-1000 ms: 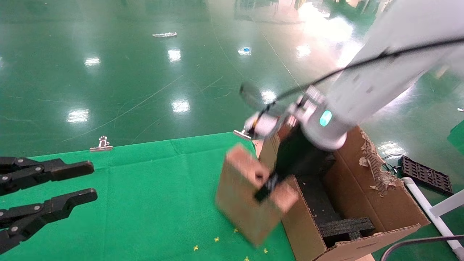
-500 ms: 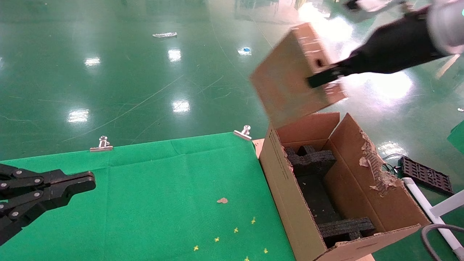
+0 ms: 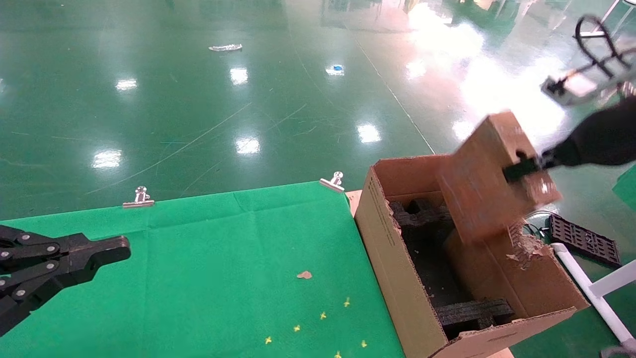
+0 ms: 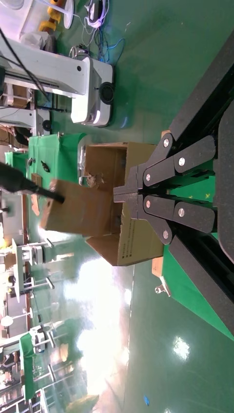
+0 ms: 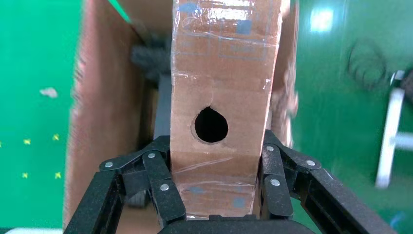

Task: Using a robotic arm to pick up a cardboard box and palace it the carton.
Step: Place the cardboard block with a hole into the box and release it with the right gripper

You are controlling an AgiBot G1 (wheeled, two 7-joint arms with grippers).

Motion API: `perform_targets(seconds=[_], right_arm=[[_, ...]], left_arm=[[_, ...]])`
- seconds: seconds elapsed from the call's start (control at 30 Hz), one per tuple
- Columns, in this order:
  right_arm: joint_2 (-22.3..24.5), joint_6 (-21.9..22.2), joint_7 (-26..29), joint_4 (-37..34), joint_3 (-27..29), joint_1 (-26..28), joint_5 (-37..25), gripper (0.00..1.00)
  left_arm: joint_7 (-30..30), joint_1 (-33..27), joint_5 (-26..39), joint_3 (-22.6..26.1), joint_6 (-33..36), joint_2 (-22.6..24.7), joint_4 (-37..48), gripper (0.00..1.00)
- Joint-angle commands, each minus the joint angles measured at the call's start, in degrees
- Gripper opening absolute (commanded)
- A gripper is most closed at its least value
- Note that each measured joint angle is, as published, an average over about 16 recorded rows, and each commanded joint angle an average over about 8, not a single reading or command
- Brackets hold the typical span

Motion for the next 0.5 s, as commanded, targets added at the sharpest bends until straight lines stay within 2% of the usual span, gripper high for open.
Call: perform_targets(seconds=[0.03, 0.2, 0.23, 0.5], right_arm=[[0.2, -0.6, 0.4, -1.6, -0.6, -1.4, 0.3, 0.0], [-1.8, -0.4, -0.2, -7.3, -1.7, -5.2, 0.9, 0.0], [-2.2, -0.2, -0.4, -8.4, -1.9, -5.8, 1.0, 0.0], [-5.5, 1.5, -3.0, -15.4, -3.0, -10.6, 0.7, 0.0]], left_arm=[[0.0, 0.0, 0.0, 0.0, 0.0, 0.0, 0.0, 0.35], [0.0, 0.0, 0.0, 0.0, 0.0, 0.0, 0.0, 0.96], [0.0, 0.0, 0.0, 0.0, 0.0, 0.0, 0.0, 1.0], [0.0, 0.0, 0.0, 0.1, 0.0, 0.0, 0.0, 1.0]])
